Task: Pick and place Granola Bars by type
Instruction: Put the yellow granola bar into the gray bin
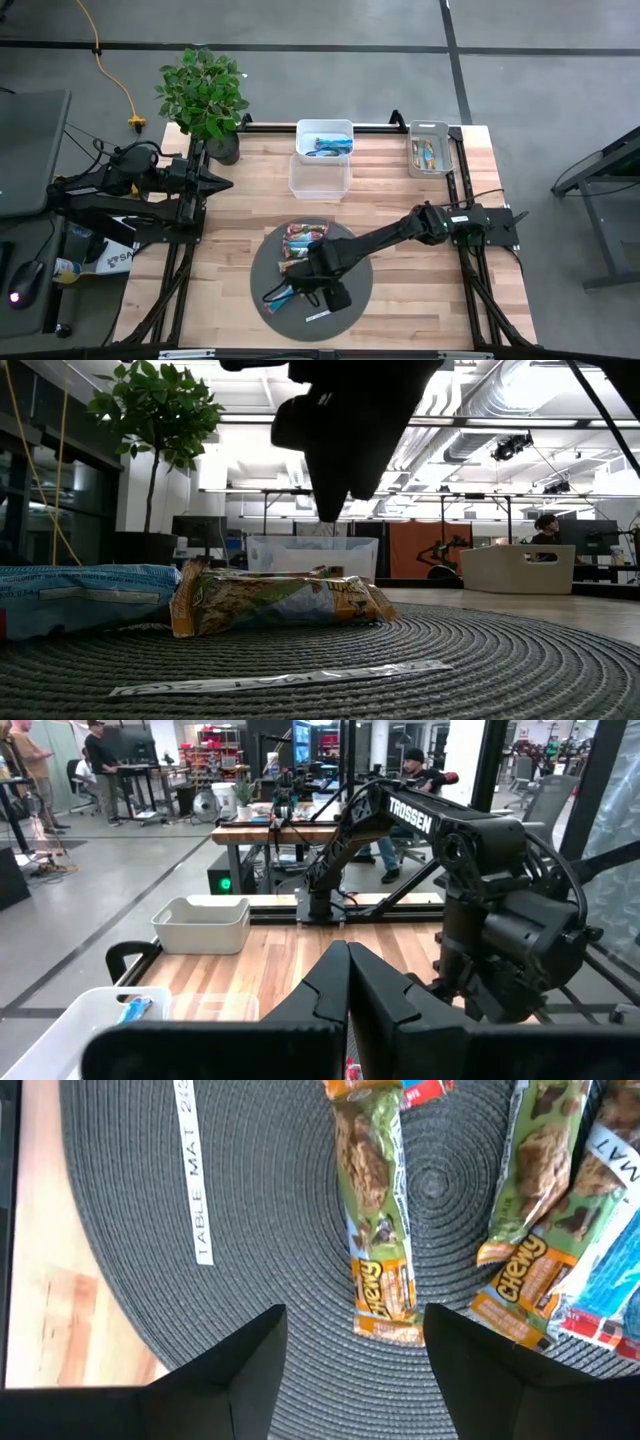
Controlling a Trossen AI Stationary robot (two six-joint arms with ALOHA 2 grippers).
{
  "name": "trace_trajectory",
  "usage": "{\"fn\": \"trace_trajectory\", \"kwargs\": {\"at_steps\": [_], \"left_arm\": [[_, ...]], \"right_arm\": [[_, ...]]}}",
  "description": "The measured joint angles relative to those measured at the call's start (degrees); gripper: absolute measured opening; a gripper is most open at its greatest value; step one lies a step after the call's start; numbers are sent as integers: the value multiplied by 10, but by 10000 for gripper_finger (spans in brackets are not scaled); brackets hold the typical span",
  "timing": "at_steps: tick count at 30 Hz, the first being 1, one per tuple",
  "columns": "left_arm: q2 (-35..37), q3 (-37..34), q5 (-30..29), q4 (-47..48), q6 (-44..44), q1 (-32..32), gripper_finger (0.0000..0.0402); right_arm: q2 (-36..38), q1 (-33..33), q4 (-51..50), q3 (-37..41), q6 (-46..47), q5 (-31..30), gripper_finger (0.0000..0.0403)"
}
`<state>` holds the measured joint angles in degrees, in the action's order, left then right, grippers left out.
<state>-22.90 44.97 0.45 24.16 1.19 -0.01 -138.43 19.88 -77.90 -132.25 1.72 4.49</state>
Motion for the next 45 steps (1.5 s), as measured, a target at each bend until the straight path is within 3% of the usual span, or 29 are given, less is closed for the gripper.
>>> {"fn": "trace_trajectory", "kwargs": {"at_steps": [13,21,35,45], "left_arm": [[0,0,0,0,0,0,1],[0,0,0,0,0,0,1],[0,0,0,0,0,0,1],[0,0,0,0,0,0,1]], "right_arm": [[17,0,-32,0,8,26,220],[41,-3,43,0,24,-10,220],[42,-1,66,0,57,-45,220],[72,-3,105,0,10,-83,220]]}}
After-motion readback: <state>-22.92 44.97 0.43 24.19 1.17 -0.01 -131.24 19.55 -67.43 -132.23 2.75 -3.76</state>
